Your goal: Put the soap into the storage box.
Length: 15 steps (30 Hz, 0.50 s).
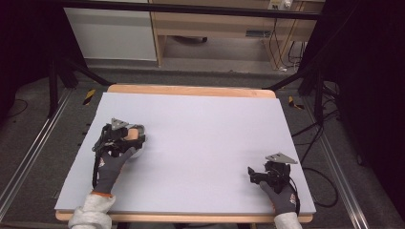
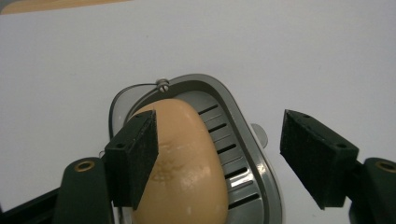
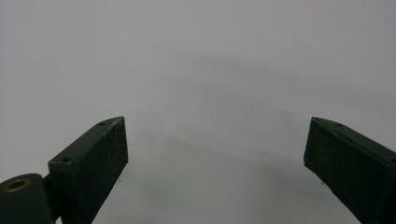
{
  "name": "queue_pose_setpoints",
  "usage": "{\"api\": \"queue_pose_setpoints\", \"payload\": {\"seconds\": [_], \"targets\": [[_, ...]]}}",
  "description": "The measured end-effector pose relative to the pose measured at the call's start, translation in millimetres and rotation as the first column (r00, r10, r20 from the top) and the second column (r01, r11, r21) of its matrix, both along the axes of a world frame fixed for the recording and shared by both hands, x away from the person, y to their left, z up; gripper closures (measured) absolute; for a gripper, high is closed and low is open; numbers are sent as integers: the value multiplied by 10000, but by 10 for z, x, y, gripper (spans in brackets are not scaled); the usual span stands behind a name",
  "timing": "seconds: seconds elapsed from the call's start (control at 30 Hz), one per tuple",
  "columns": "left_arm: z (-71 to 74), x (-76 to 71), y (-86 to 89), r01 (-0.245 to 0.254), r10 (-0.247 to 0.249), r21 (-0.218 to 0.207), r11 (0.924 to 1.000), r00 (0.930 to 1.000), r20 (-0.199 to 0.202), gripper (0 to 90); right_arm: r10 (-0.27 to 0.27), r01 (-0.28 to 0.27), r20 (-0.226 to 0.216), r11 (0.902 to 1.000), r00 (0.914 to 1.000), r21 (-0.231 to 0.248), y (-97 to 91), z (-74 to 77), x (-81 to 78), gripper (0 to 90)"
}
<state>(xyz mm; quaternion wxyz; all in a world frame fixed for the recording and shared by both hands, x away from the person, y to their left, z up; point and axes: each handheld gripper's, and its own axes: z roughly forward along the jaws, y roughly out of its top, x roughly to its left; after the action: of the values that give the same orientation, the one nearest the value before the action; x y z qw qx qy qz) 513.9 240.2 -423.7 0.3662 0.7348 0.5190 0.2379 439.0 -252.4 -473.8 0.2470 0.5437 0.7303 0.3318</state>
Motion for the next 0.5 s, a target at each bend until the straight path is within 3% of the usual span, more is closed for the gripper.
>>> {"api": "queue_pose_setpoints", "payload": {"seconds": [0.17, 0.5], "targets": [[33, -93, -37, 400, -396, -363, 9985, 9991, 117, 282, -39, 38, 23, 10000, 10000, 63, -12, 8, -6, 61], [-14, -399, -86, 1175, -1170, -315, 9926, 9930, 162, 295, 109, -109, 29, 9999, 9999, 48, -54, 10, -16, 58]]}}
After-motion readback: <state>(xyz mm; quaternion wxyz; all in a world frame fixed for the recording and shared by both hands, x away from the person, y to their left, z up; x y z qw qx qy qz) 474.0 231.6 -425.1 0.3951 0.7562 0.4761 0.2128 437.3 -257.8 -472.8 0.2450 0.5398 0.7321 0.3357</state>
